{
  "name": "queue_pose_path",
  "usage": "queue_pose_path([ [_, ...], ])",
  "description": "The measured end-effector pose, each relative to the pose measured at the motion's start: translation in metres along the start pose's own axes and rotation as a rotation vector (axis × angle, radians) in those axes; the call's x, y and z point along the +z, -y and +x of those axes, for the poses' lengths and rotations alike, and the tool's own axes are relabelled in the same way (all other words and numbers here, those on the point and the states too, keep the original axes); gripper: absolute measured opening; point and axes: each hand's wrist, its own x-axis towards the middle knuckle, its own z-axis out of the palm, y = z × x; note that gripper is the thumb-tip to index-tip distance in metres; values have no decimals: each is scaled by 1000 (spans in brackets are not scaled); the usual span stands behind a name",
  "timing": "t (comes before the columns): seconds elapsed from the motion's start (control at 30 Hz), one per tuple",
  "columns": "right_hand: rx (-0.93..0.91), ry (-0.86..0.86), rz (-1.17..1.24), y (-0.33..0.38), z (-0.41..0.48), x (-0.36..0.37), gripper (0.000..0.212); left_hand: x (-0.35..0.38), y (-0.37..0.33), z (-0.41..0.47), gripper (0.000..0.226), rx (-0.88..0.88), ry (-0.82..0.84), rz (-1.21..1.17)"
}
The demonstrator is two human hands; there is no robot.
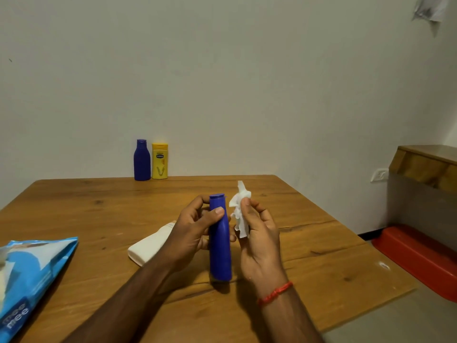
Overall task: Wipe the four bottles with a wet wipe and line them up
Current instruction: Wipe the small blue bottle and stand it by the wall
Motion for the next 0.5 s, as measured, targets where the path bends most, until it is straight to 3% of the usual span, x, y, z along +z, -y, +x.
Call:
queue_pose_path([
  [0.1, -250, 32, -375, -2, -1, -1, 15, 0, -1, 0, 83, 32, -33, 80],
  [0.2, -409, 108, -582, 1, -2, -2, 19, 2, -2, 1, 96, 60, -50, 96],
  [0.27, -500, 154, -673, 0, -4, -3, 21, 3, -1, 1, 96, 61, -42, 92],
  [0.37, -673, 231, -942, -5, -7, -5, 25, 10, 1, -5, 75, -16, -62, -9],
  [0.5, -639, 312, -1076, -2, -5, -7, 30, 15, 4, -11, 69, -159, -133, -235],
])
